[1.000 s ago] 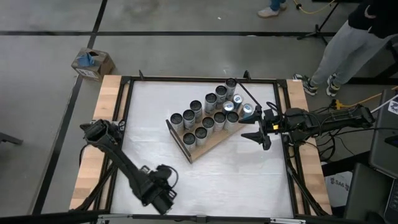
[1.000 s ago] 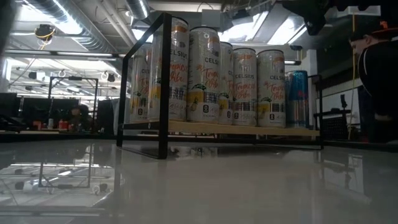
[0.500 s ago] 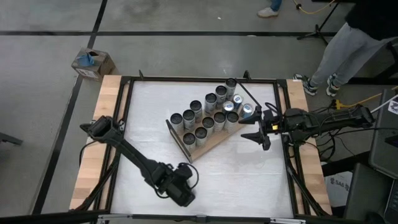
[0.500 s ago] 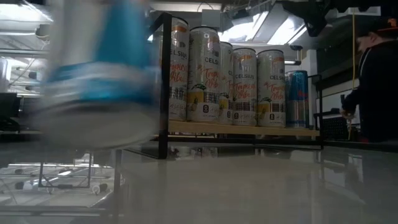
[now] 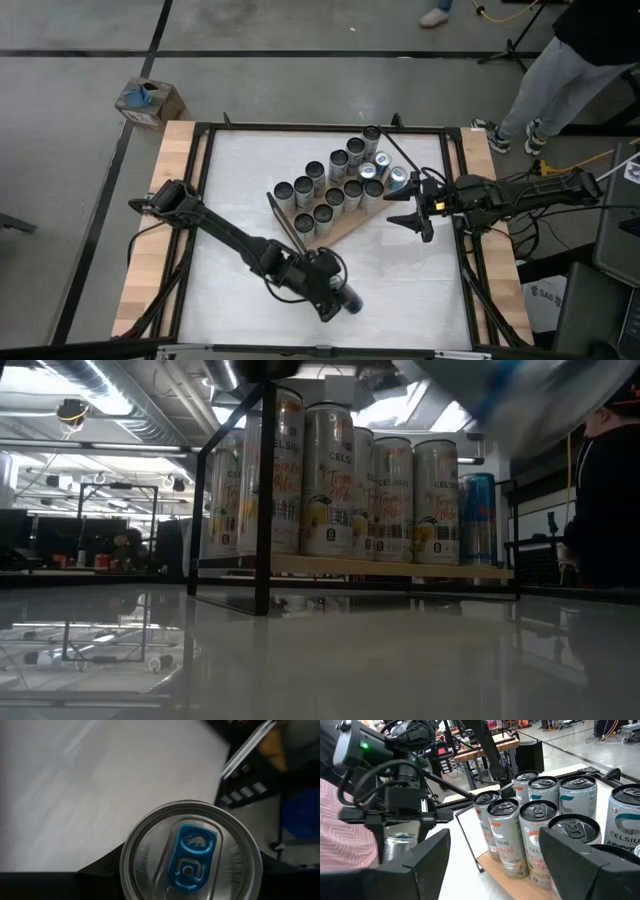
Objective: Place canned beverage on shelf
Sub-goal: Put the blue soda can on the shelf
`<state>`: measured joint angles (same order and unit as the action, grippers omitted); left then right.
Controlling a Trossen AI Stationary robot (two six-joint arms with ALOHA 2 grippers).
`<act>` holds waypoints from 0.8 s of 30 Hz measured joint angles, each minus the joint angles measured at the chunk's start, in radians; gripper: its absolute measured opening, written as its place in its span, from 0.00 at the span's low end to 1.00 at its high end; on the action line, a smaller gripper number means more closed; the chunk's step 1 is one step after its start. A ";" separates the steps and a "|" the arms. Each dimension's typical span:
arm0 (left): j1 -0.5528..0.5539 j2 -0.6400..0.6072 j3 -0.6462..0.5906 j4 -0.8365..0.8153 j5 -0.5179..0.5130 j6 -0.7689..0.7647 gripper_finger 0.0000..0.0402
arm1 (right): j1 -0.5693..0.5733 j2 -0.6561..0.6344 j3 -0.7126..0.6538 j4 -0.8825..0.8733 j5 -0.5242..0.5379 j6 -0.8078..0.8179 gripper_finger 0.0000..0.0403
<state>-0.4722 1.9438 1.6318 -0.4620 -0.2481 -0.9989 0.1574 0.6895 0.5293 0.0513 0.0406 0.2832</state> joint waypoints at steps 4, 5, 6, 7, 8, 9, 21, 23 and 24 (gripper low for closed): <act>0.026 0.000 0.001 0.094 -0.019 0.094 0.53 | 0.000 -0.016 0.000 -0.003 0.000 0.000 0.73; 0.033 0.000 0.001 0.108 -0.023 0.114 0.53 | 0.000 -0.027 0.000 0.000 0.000 0.000 0.73; 0.040 0.000 0.001 0.121 -0.023 0.133 0.53 | -0.001 -0.038 0.001 0.008 0.000 0.000 0.73; 0.048 0.000 0.001 0.133 -0.023 0.147 0.53 | -0.001 -0.050 0.001 0.008 0.000 0.000 0.73; 0.055 0.000 0.001 0.143 -0.025 0.162 0.53 | -0.001 -0.062 0.001 0.004 0.000 0.000 0.73; 0.062 0.000 0.001 0.153 -0.026 0.174 0.53 | -0.001 -0.076 0.001 0.001 0.000 0.000 0.73; 0.162 0.000 0.001 0.208 -0.040 0.354 0.53 | -0.001 -0.228 0.001 0.003 0.084 -0.002 0.73; 0.177 0.000 0.001 0.191 -0.042 0.355 0.53 | -0.001 -0.235 0.001 0.003 0.087 -0.002 0.73; 0.183 0.000 0.001 0.181 -0.043 0.356 0.53 | -0.001 -0.237 0.001 0.003 0.088 -0.002 0.73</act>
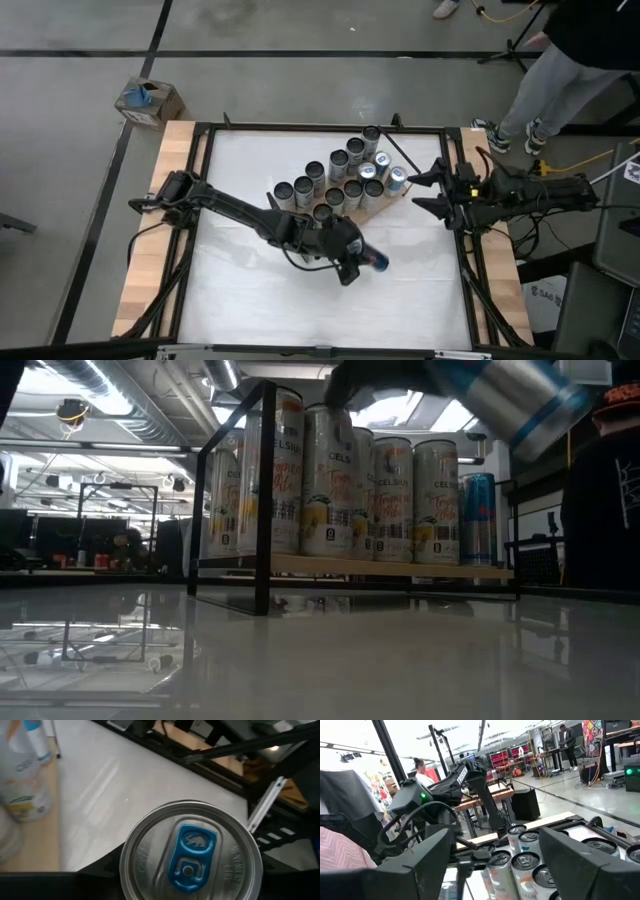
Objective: Place canned beverage on shelf
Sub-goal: Put the blue soda can on the shelf
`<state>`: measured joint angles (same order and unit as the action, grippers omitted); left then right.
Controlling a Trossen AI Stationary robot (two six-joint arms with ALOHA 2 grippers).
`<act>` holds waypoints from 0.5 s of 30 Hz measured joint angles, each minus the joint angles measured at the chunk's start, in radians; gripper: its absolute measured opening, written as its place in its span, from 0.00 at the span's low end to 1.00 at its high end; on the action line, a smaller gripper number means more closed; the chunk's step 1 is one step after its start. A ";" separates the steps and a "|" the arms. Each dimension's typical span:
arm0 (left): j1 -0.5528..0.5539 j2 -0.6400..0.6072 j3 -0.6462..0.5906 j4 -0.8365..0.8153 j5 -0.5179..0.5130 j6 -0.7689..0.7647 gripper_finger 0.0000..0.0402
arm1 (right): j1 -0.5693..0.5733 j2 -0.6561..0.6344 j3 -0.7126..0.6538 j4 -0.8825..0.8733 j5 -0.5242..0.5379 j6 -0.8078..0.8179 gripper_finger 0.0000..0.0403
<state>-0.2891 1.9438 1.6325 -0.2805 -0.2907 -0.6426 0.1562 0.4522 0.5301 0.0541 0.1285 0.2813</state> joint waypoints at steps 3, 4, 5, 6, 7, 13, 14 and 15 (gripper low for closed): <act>0.008 0.000 0.000 -0.045 -0.001 0.002 0.53 | 0.000 0.001 0.000 -0.006 0.000 0.000 0.73; 0.007 0.000 0.000 -0.062 -0.002 0.002 0.53 | 0.000 0.002 0.000 -0.007 0.000 0.000 0.73; 0.006 0.000 0.000 -0.077 -0.004 0.001 0.53 | 0.000 0.002 0.000 -0.006 0.000 0.000 0.73; 0.003 0.000 0.000 -0.092 -0.009 0.000 0.53 | 0.000 0.005 0.000 -0.007 0.000 0.000 0.73; 0.000 0.000 0.000 -0.103 -0.014 -0.001 0.53 | 0.000 0.007 0.000 -0.006 0.000 0.000 0.73; -0.020 0.000 0.000 -0.107 -0.041 -0.002 0.53 | 0.000 0.020 0.000 -0.007 -0.001 0.001 0.73; -0.023 0.000 0.000 -0.107 -0.041 -0.002 0.53 | 0.000 0.025 0.000 -0.006 -0.001 0.001 0.73; -0.026 0.000 0.000 -0.104 -0.041 -0.002 0.53 | 0.000 0.028 0.000 -0.006 -0.001 0.001 0.73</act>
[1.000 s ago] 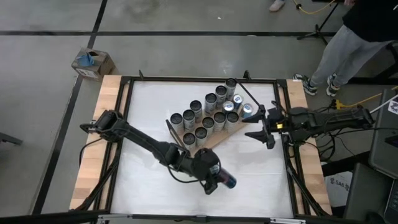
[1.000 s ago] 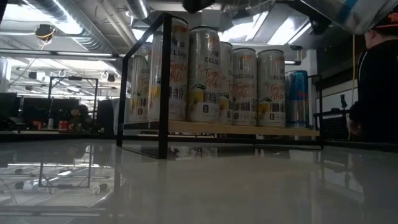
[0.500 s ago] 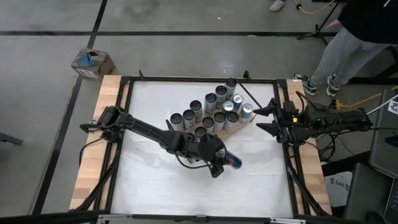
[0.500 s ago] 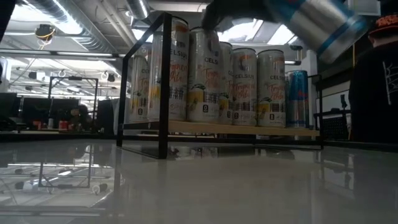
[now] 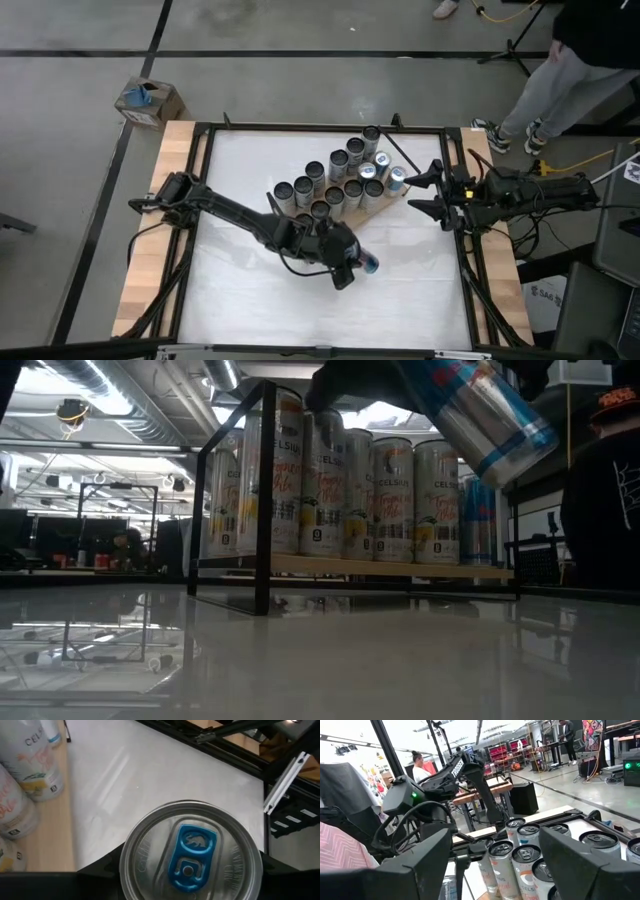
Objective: Place canned beverage on shelf
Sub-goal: Put the blue soda can on the shelf
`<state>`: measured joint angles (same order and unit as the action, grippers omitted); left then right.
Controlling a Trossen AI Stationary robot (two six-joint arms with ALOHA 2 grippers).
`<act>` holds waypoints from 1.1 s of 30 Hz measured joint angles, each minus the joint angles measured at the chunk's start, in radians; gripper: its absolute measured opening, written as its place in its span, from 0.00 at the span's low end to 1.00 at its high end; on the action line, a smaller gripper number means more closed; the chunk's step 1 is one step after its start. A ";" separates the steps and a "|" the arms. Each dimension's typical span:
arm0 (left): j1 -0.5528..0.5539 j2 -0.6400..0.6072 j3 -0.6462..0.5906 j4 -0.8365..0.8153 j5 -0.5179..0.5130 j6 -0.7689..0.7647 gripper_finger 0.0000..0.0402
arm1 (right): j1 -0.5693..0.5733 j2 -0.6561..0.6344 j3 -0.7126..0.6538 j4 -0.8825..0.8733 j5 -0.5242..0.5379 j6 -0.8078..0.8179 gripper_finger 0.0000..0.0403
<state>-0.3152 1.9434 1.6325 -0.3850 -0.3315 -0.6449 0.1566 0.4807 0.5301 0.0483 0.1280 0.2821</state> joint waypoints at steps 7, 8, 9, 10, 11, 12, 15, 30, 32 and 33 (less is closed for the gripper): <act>-0.024 0.000 0.000 0.090 -0.009 0.000 0.53 | 0.000 0.008 0.000 -0.003 0.000 0.000 0.73; -0.028 0.000 0.000 0.089 -0.009 0.000 0.53 | 0.000 0.008 0.000 -0.006 0.000 0.000 0.73; -0.034 0.000 0.000 0.083 -0.007 0.000 0.53 | 0.000 0.008 0.000 -0.007 0.000 0.000 0.73; -0.040 0.000 0.000 0.079 -0.003 -0.003 0.53 | 0.000 0.008 0.000 -0.010 -0.005 0.000 0.73; -0.048 0.000 0.000 0.076 0.002 -0.006 0.53 | 0.000 0.008 0.000 -0.017 -0.008 0.000 0.73; -0.058 0.000 0.000 0.075 0.005 -0.008 0.53 | 0.000 0.008 0.000 -0.028 -0.008 0.000 0.73; -0.087 0.000 0.000 0.069 0.008 -0.008 0.53 | 0.000 0.008 0.000 -0.054 -0.007 0.000 0.73; -0.151 0.042 0.001 -0.030 0.001 -0.007 0.53 | 0.000 0.008 0.000 -0.062 -0.008 0.001 0.73; -0.152 0.045 0.001 -0.054 0.004 -0.001 0.53 | 0.000 0.008 0.000 -0.064 -0.008 0.001 0.73; -0.152 0.046 0.000 -0.060 0.010 0.000 0.53 | 0.000 0.008 0.000 -0.071 -0.008 0.001 0.73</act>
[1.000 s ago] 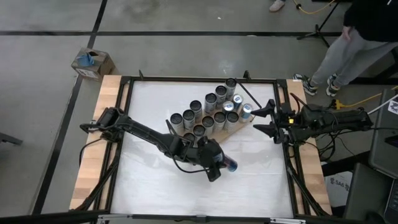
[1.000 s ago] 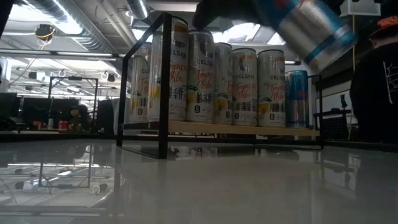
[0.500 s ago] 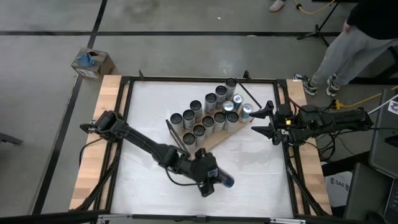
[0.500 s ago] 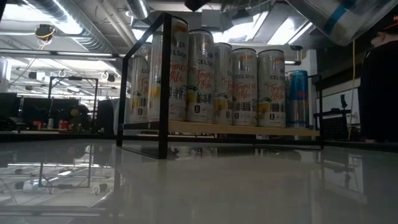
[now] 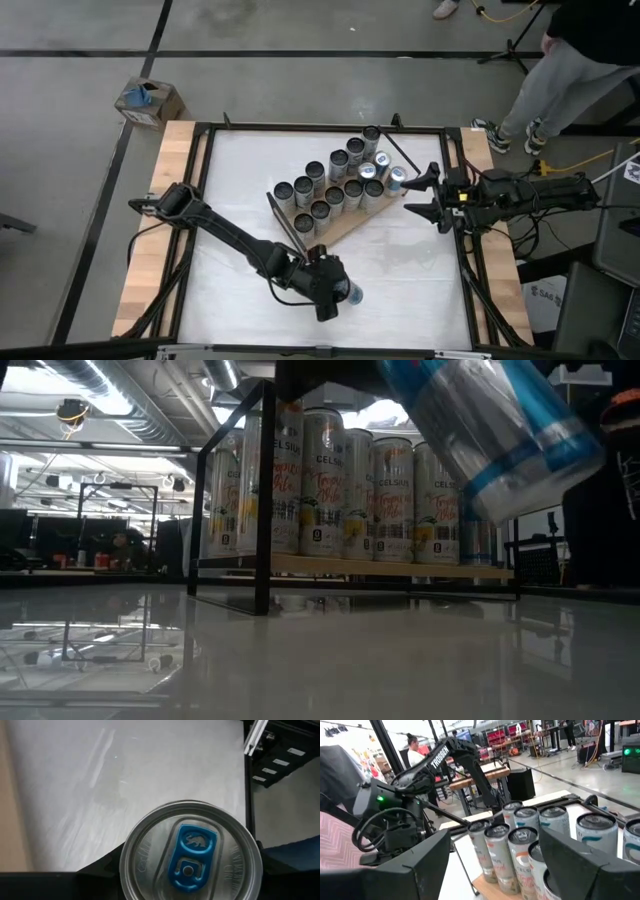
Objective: Place canned beverage on shelf
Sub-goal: Put the blue soda can on the shelf
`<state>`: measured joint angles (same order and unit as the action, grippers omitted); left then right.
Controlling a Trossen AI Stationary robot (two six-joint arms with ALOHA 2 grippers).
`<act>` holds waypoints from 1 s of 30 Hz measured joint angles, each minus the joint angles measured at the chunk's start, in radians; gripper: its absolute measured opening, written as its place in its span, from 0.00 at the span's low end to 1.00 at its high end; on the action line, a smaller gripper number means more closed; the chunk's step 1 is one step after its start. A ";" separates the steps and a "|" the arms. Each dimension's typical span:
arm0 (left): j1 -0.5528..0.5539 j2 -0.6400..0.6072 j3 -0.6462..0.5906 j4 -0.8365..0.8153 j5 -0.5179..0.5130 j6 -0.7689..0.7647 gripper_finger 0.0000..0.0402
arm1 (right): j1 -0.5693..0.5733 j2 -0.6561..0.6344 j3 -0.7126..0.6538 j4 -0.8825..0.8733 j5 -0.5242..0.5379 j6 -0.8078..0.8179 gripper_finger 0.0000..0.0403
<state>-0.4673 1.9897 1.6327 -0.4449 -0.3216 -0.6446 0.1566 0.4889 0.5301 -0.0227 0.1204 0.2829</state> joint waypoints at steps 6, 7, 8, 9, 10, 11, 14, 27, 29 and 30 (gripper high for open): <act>-0.025 0.000 0.000 -0.001 0.026 0.001 0.53 | 0.000 0.000 0.000 -0.028 0.000 0.000 0.73; -0.031 0.000 0.000 -0.008 0.034 0.001 0.53 | 0.000 0.000 0.000 -0.035 0.000 0.000 0.73; -0.037 0.000 0.000 -0.017 0.041 0.001 0.53 | 0.000 0.000 0.000 -0.040 0.000 0.000 0.73; -0.043 0.000 0.000 -0.028 0.046 0.000 0.53 | 0.000 0.000 0.000 -0.042 0.000 0.000 0.73; -0.048 0.000 0.000 -0.044 0.046 -0.006 0.53 | 0.000 0.000 0.000 -0.042 0.000 0.000 0.73; -0.052 0.000 0.000 -0.059 0.044 -0.018 0.53 | 0.000 0.000 0.000 -0.042 0.000 0.000 0.73; -0.058 0.000 0.000 -0.102 0.046 -0.055 0.53 | 0.000 0.000 0.000 -0.041 0.000 0.000 0.73; -0.067 0.000 0.000 -0.334 0.067 -0.167 0.55 | 0.000 0.000 0.000 -0.040 -0.001 0.011 0.73; -0.063 0.000 0.000 -0.339 0.061 -0.167 0.56 | 0.000 0.000 0.000 -0.040 -0.001 0.011 0.73; -0.063 0.000 0.000 -0.340 0.058 -0.168 0.58 | 0.000 0.000 0.000 -0.040 -0.001 0.011 0.73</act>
<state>-0.5304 1.9900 1.6325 -0.7851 -0.2639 -0.8124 0.1566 0.4889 0.5301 -0.0628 0.1192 0.2943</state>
